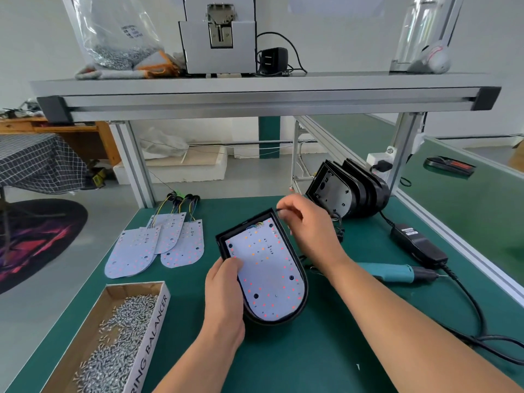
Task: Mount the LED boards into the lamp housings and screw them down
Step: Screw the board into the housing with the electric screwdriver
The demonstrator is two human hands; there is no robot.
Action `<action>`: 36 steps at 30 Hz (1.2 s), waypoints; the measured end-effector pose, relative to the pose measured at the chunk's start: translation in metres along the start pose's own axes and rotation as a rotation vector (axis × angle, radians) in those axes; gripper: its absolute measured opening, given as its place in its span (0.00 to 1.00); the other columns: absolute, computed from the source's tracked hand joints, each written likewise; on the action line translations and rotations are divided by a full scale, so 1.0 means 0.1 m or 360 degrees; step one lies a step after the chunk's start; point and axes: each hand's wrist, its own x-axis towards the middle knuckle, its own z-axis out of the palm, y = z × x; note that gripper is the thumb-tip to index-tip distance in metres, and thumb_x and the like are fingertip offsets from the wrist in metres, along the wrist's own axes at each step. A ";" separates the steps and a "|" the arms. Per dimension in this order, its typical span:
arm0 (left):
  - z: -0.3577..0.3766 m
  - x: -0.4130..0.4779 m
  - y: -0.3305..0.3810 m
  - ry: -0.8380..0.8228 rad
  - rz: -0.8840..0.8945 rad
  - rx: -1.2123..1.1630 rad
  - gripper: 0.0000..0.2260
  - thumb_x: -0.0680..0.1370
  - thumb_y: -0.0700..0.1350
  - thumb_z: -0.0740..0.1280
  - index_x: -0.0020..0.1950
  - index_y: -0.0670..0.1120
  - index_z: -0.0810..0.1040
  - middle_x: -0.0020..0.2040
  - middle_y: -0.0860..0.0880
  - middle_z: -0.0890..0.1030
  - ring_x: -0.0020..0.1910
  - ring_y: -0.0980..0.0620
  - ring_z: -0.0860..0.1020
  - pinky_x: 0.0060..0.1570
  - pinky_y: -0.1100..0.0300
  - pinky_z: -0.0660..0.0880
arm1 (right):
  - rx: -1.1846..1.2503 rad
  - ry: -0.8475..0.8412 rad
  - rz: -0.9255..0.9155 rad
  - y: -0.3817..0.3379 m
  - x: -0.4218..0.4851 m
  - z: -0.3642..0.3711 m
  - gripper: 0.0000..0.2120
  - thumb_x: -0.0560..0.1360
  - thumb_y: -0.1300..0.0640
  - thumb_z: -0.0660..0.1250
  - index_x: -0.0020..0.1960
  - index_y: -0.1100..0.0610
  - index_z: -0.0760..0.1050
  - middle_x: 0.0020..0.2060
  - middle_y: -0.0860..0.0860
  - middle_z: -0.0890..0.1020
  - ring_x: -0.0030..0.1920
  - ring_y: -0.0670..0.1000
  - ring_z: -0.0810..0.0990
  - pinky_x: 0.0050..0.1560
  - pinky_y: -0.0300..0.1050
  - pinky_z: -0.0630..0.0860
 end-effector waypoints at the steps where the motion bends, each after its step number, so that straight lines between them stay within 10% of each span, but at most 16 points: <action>1: 0.01 0.00 0.00 -0.0020 0.0005 0.0005 0.14 0.77 0.42 0.65 0.34 0.52 0.66 0.35 0.50 0.70 0.34 0.51 0.67 0.38 0.53 0.63 | 0.0175 0.0029 0.0105 -0.03 0.02 0.00 0.06 0.82 0.61 0.69 0.54 0.51 0.83 0.45 0.42 0.85 0.44 0.45 0.82 0.50 0.41 0.78; 10: 0.10 -0.05 0.01 -0.0176 -0.0079 -0.0012 0.08 0.74 0.45 0.68 0.36 0.51 0.74 0.36 0.51 0.75 0.35 0.49 0.73 0.41 0.54 0.70 | 0.1523 0.0071 0.0812 -0.16 0.00 -0.03 0.08 0.83 0.68 0.63 0.56 0.61 0.80 0.36 0.50 0.80 0.29 0.44 0.73 0.29 0.35 0.71; 22: 0.11 -0.07 0.04 -0.0359 -0.0013 -0.0116 0.07 0.77 0.51 0.71 0.50 0.50 0.86 0.54 0.45 0.87 0.51 0.43 0.84 0.56 0.44 0.79 | 0.1989 0.0279 0.1007 -0.33 -0.18 -0.08 0.10 0.84 0.70 0.58 0.62 0.64 0.73 0.31 0.51 0.78 0.25 0.46 0.65 0.23 0.37 0.63; 26: 0.12 -0.06 0.03 -0.0361 -0.0050 -0.0083 0.08 0.83 0.48 0.68 0.50 0.52 0.87 0.54 0.43 0.88 0.50 0.44 0.86 0.52 0.46 0.82 | 0.1707 0.0256 0.1040 -0.26 -0.31 -0.01 0.10 0.86 0.63 0.62 0.65 0.67 0.74 0.39 0.60 0.76 0.35 0.53 0.71 0.36 0.46 0.72; 31: 0.12 -0.02 0.00 -0.0306 -0.0076 -0.0010 0.09 0.85 0.47 0.66 0.51 0.49 0.86 0.55 0.42 0.88 0.52 0.42 0.86 0.55 0.43 0.81 | 0.1425 -0.0154 0.1050 -0.31 -0.48 -0.09 0.25 0.87 0.43 0.60 0.43 0.55 0.86 0.39 0.56 0.86 0.39 0.53 0.82 0.42 0.47 0.80; 34: 0.12 0.00 -0.03 -0.0170 -0.0029 0.0033 0.08 0.85 0.48 0.67 0.54 0.47 0.83 0.54 0.43 0.87 0.50 0.44 0.84 0.58 0.40 0.81 | 0.1419 -0.0484 0.1169 -0.28 -0.57 -0.14 0.40 0.80 0.25 0.58 0.64 0.60 0.84 0.62 0.62 0.85 0.62 0.58 0.84 0.70 0.62 0.76; 36: 0.13 -0.02 -0.04 -0.0091 0.0051 0.0116 0.10 0.81 0.53 0.67 0.53 0.47 0.79 0.48 0.45 0.85 0.47 0.46 0.82 0.53 0.44 0.80 | 0.1252 -0.0568 0.1073 -0.28 -0.63 -0.16 0.32 0.77 0.31 0.69 0.66 0.56 0.83 0.64 0.56 0.85 0.68 0.57 0.82 0.75 0.62 0.72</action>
